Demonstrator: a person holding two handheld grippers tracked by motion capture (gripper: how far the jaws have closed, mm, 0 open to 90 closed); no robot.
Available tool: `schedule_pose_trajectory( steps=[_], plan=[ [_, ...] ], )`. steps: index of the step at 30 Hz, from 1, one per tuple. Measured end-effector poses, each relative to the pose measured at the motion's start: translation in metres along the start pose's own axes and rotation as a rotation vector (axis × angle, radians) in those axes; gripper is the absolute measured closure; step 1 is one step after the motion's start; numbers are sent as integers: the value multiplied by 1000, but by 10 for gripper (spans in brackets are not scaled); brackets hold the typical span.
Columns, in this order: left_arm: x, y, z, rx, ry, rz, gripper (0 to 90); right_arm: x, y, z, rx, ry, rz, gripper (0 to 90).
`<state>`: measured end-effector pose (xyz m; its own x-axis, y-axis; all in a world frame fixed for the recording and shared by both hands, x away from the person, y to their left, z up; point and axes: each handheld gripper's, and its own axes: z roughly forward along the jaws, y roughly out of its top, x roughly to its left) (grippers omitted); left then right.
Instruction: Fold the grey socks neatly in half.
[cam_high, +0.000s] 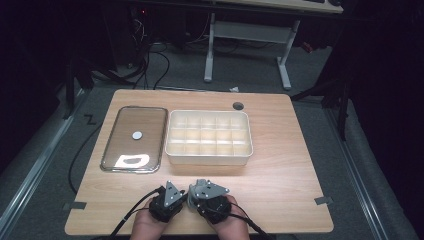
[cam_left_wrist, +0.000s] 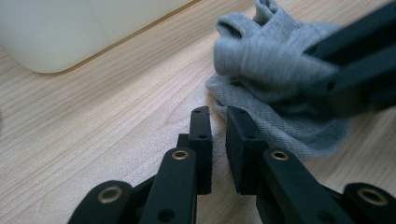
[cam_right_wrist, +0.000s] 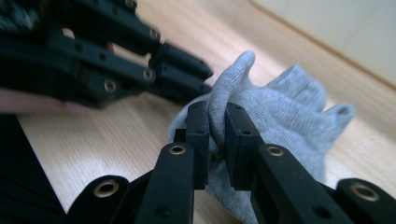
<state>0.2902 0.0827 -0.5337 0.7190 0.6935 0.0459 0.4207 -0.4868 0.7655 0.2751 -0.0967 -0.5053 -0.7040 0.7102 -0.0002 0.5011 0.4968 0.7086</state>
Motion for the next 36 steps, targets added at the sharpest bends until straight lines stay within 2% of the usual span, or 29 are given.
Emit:
schedule_pose_trajectory(
  steps=[3, 6, 8, 9, 10, 12, 14, 17, 19, 24, 25, 26, 28, 31, 36],
  plan=[
    [0, 0, 0, 2, -3, -1, 807, 2, -5, 8, 21, 3, -11, 791],
    [0, 0, 0, 1, -1, -1, 806, 3, -5, 8, 12, 23, -13, 686],
    [0, 0, 0, 1, 0, -1, 806, 2, -4, 4, -4, 23, -7, 663],
    [0, 0, 0, 2, 0, 0, 806, 1, -2, -7, -45, 19, -1, 642],
    [1, 0, 0, 4, 0, 2, 805, 0, -2, -12, -62, 15, 4, 644],
    [0, 0, 0, 2, 0, 1, 805, -5, -2, -20, -88, -15, 16, 659],
    [0, 0, 0, 2, 1, 2, 805, -9, -3, -20, -75, -37, 27, 668],
    [0, 0, 0, 2, 2, 2, 804, -10, -5, -16, -59, -32, 37, 663],
    [0, 0, 0, 1, 3, 2, 804, -4, -7, -5, -27, -31, 17, 601],
    [0, 0, 0, 0, 1, 1, 803, 0, -9, 8, 8, -63, -6, 593],
    [0, 0, 0, 1, 1, 1, 803, 1, -10, 9, 11, -75, -17, 621],
    [0, -1, 0, 1, 1, 2, 804, 1, -10, 8, 11, -93, -20, 730],
    [1, -1, 0, -1, 1, -1, 803, -3, -9, 3, -2, -78, -1, 851],
    [0, -1, -1, 1, 1, 2, 803, -6, -7, -2, -9, -83, 6, 881],
    [0, -1, 0, -1, 2, 5, 804, -9, -1, -11, -30, -87, 8, 882]
  ],
)
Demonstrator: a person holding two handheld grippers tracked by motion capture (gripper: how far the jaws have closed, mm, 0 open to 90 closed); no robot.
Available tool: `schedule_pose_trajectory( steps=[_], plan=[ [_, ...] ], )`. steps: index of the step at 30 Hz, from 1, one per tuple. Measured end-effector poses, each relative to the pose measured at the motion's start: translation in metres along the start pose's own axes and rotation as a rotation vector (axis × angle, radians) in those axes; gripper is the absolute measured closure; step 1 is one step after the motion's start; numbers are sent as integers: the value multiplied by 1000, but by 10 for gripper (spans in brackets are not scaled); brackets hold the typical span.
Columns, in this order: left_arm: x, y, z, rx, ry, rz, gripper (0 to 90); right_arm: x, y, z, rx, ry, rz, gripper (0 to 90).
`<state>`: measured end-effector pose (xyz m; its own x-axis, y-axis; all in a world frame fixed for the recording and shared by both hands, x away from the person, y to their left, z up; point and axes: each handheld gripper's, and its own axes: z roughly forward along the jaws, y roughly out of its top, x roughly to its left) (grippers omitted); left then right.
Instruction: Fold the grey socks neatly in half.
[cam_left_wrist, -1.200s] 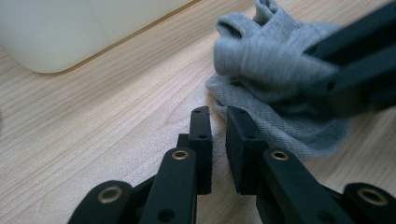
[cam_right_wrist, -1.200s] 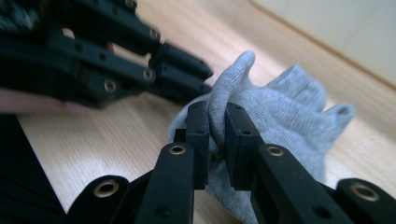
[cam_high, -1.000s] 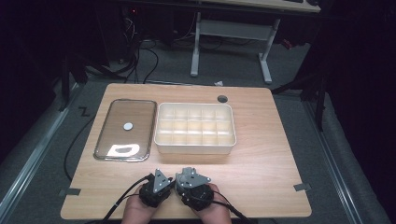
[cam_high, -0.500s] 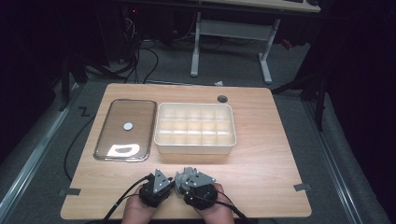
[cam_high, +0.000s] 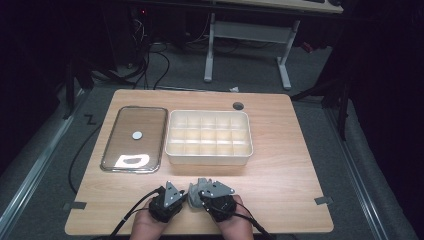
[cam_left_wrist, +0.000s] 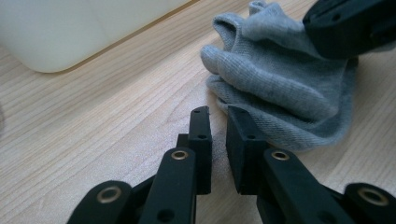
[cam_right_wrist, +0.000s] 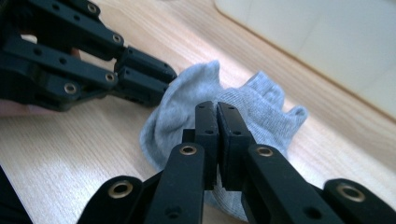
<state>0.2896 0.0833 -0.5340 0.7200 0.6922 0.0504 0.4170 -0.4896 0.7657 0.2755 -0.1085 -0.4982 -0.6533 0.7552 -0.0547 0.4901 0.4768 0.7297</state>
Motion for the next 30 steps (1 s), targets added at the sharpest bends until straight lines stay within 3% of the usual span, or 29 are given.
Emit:
schedule_pose_trajectory(
  steps=[6, 11, 15, 19, 22, 26, 30],
  plan=[
    [0, 0, 0, 3, -3, -3, 814, 4, 13, 2, -24, 16, -26, 883],
    [1, 0, 0, 1, -8, -10, 823, 10, 24, -1, -93, 45, -36, 883],
    [1, 0, 0, 1, -9, -14, 826, 12, 18, 10, -52, 69, -42, 883],
    [1, 0, 0, 1, -10, -12, 830, 10, 0, 19, -18, 143, -7, 883],
    [1, 0, 1, 1, -10, -12, 831, 11, -8, 22, 1, 148, -1, 883],
    [2, 0, 0, 2, -14, -22, 824, 10, -14, 23, -23, 152, 14, 883],
    [10, 1, -8, -59, -13, -73, 826, 13, -15, 24, -35, 138, 1, 884]
  ],
)
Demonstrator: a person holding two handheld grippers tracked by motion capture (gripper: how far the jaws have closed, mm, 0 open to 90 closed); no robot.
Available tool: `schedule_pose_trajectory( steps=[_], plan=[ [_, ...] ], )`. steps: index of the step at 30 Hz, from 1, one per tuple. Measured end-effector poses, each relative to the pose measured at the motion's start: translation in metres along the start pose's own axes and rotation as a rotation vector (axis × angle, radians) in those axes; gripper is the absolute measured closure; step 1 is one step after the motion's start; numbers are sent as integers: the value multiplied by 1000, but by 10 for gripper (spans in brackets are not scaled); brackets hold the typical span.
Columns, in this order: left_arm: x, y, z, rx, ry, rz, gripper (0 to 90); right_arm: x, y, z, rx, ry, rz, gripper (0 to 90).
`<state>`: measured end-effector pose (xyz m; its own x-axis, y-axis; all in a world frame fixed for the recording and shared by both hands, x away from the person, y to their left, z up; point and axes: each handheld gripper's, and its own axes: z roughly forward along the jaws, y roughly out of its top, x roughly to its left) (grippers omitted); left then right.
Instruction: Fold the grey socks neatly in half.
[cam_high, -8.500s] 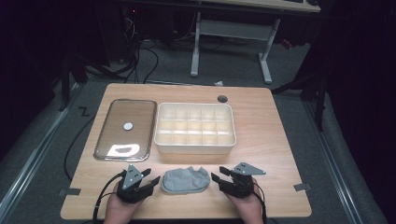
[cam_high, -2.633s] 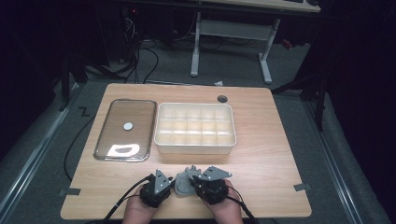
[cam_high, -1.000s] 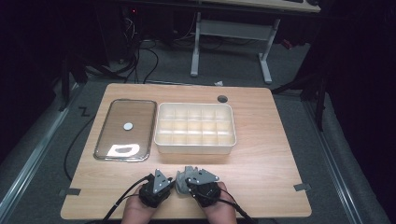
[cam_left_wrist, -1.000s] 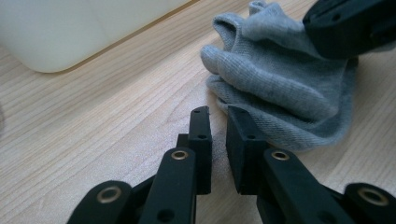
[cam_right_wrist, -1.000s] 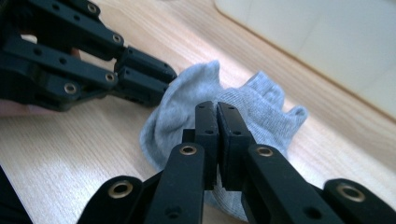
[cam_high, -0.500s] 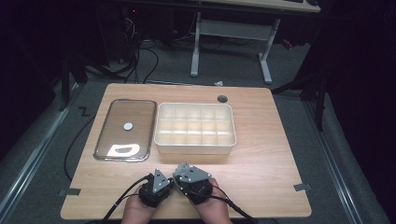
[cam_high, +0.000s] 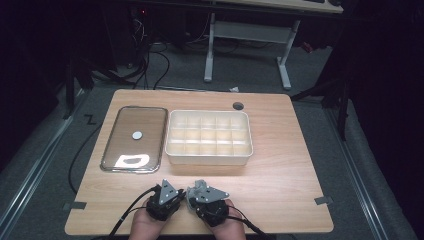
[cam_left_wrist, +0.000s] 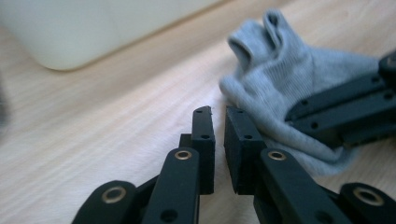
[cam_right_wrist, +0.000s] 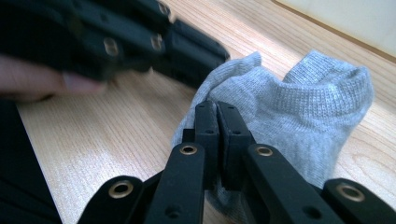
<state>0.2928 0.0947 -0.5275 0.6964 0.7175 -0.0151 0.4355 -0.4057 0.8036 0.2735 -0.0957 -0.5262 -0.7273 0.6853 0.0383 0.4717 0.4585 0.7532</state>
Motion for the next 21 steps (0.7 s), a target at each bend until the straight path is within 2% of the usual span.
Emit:
schedule_pose_trajectory(
  steps=[2, 4, 6, 7, 10, 11, 12, 13, 16, 18, 20, 21],
  plan=[
    [1, 5, -7, -43, -17, -2, 840, 1, 0, 0, -2, -6, -8, 884],
    [-3, 13, -13, -86, -59, -4, 861, 3, -1, 0, -6, -15, -17, 883],
    [-7, 18, -13, -102, -88, 3, 873, 3, -2, 0, -10, -21, -23, 883],
    [-9, 20, -11, -99, -102, 4, 876, 4, -2, 0, -13, -23, -27, 883],
    [-9, 20, -2, -78, -103, 5, 885, 6, -3, 0, -15, -33, -37, 883],
    [-6, 16, 7, -40, -106, -14, 896, 6, -3, 0, -20, -36, -43, 883],
    [-6, 16, 7, -40, -106, -14, 900, 6, -3, 0, -22, -36, -40, 882],
    [-3, 13, 12, -25, -115, -32, 900, 6, -4, 0, -21, -36, -40, 881],
    [-3, 11, 15, -20, -107, -26, 900, 6, -1, -3, -18, -15, -40, 826],
    [-3, 10, 16, -20, -102, -24, 900, 7, 3, -14, -50, -3, -49, 819],
    [-3, 10, 16, -21, -101, -23, 900, 3, 9, -31, -111, -6, -26, 820],
    [-3, 10, 16, -20, -101, -23, 900, -3, 12, -40, -133, -25, -11, 822]
  ],
)
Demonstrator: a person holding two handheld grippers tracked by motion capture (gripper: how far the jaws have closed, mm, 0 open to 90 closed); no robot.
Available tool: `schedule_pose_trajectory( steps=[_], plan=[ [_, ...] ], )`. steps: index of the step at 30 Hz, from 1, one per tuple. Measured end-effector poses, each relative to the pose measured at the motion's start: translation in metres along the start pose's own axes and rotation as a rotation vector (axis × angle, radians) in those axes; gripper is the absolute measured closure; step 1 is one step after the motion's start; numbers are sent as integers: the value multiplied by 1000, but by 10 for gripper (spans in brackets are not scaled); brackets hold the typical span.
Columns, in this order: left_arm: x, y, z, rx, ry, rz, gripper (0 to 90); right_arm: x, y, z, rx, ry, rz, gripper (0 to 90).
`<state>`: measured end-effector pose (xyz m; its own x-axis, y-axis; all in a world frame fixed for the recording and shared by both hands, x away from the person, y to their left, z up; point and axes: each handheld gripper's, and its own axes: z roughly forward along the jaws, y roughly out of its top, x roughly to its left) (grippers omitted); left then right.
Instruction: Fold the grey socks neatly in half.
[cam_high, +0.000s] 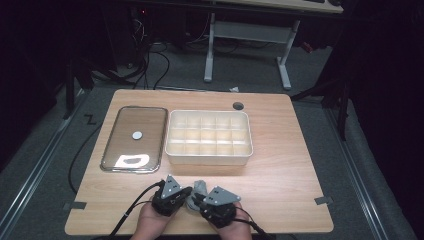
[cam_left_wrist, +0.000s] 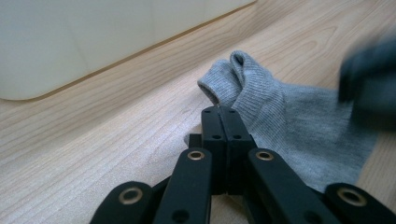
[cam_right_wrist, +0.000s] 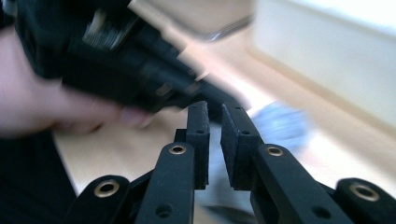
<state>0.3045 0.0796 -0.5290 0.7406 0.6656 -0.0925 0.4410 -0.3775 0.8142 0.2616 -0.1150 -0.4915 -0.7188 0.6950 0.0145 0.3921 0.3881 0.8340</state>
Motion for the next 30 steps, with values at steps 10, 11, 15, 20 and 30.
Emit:
schedule_pose_trajectory(
  steps=[10, 11, 15, 20, 30],
  plan=[
    [1, 0, -1, -14, 13, 4, 888, -17, -27, 21, 110, -9, 50, 823],
    [1, 1, -3, -22, 14, 1, 875, -17, -28, 22, 104, -12, 50, 823],
    [-12, 7, -21, -90, -24, 11, 837, -17, -29, 24, 102, -20, 51, 826],
    [-25, 0, -17, -45, -33, 52, 837, -17, -29, 24, 101, -18, 59, 827],
    [-22, -13, -11, 24, 15, 77, 845, -19, -30, 23, 105, -19, 57, 826]
  ],
)
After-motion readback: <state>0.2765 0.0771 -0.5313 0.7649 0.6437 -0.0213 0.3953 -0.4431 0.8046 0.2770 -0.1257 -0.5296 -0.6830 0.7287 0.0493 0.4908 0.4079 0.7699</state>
